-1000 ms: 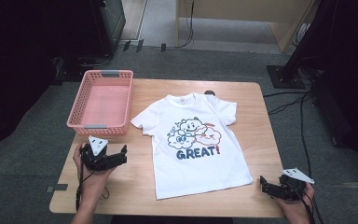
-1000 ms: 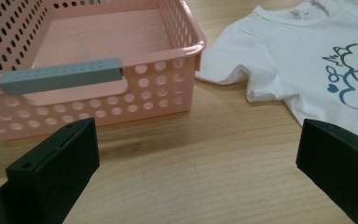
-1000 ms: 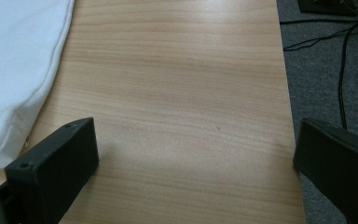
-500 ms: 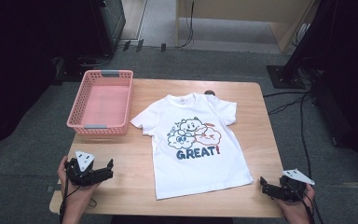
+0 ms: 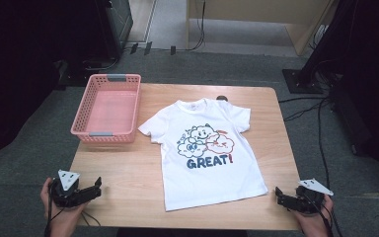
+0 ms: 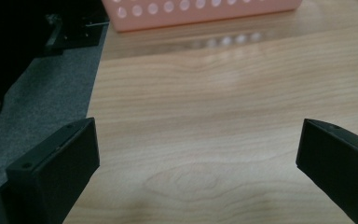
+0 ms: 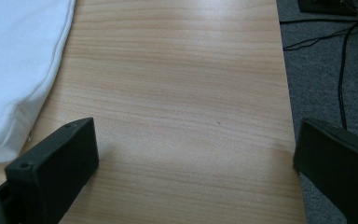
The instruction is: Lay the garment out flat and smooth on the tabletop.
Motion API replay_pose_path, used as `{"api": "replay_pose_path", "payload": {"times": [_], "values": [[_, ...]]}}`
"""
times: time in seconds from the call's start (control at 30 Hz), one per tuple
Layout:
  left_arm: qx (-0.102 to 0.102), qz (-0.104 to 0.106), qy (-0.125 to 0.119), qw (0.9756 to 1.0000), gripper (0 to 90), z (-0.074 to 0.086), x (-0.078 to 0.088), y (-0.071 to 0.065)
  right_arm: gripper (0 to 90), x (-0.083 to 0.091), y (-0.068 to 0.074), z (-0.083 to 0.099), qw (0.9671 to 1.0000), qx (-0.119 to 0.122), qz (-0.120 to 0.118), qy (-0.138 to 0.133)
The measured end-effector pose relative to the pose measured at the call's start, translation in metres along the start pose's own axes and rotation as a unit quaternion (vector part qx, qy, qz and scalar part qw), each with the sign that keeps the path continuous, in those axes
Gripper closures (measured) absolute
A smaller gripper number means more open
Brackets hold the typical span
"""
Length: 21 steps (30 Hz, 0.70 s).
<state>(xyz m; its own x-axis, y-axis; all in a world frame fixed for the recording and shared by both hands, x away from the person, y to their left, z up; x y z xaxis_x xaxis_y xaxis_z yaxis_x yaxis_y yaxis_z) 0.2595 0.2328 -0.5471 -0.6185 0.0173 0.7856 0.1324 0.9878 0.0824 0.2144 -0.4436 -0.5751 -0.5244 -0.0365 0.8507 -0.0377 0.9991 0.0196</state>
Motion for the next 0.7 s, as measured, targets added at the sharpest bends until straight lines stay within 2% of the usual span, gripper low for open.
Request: {"api": "replay_pose_path", "payload": {"times": [0.17,0.23,0.37,0.43,0.5,0.6,0.7], "values": [[0.001,0.017,0.028,0.9995,0.0,0.012,-0.005,0.006,0.0,0.000,0.000,0.000,1.0000,0.000,0.000,0.000],[0.003,0.026,0.030,0.9992,0.0,0.015,-0.006,0.008,0.0,0.000,0.000,0.000,1.0000,-0.001,0.000,0.000],[-0.003,0.037,0.049,0.9981,0.0,0.021,-0.012,0.010,0.0,0.000,0.000,0.000,1.0000,-0.002,0.000,-0.001],[0.002,0.048,0.039,0.9981,0.0,0.022,-0.013,0.011,0.0,0.000,0.000,0.000,1.0000,-0.001,0.000,0.000],[0.002,0.048,0.037,0.9982,0.0,0.022,-0.014,0.012,0.0,0.000,0.000,0.000,1.0000,-0.001,-0.001,-0.001],[0.004,0.047,0.021,0.9987,0.0,0.023,-0.015,0.013,0.0,0.000,0.000,0.000,1.0000,0.000,-0.001,0.000],[0.004,0.047,0.021,0.9987,0.0,0.024,-0.015,0.013,0.0,0.000,0.000,0.000,1.0000,0.003,-0.002,0.000]]}}
Point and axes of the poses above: each handheld gripper's, and its own axes: x roughly backward along the jaws, z roughly out of its underside, y roughly to its left, the point moved 5 cm from there along -x, roughly forward along the jaws, and after that the axes turned 14 degrees about y, right-handed, at the moved point
